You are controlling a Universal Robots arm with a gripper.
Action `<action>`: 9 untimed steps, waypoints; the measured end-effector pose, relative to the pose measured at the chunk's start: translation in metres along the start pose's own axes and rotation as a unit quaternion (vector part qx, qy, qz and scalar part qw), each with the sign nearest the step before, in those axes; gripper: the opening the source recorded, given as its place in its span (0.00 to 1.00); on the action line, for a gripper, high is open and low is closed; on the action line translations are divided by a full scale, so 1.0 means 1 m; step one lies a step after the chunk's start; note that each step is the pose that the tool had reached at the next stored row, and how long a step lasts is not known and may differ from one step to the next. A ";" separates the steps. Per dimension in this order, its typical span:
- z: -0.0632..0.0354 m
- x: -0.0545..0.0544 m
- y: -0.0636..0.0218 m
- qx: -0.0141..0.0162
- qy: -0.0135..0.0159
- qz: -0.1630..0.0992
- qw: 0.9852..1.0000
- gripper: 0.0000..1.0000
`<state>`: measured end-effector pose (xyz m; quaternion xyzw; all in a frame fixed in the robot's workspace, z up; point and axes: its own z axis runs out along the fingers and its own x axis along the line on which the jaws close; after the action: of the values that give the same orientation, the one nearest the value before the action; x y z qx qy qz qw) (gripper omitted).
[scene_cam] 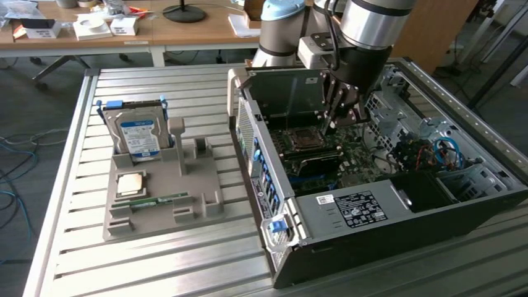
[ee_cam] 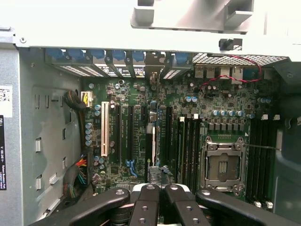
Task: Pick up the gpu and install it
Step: 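Press down on the gpu until it lock into place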
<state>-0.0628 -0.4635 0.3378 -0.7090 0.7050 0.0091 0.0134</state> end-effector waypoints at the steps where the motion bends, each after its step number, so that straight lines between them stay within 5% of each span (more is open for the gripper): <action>1: 0.0007 0.000 0.0000 0.000 0.000 0.000 1.000 0.11; 9: 0.0121 0.000 0.0001 0.000 0.000 0.000 1.000 0.11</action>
<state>-0.0628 -0.4635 0.3257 -0.7091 0.7050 0.0091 0.0133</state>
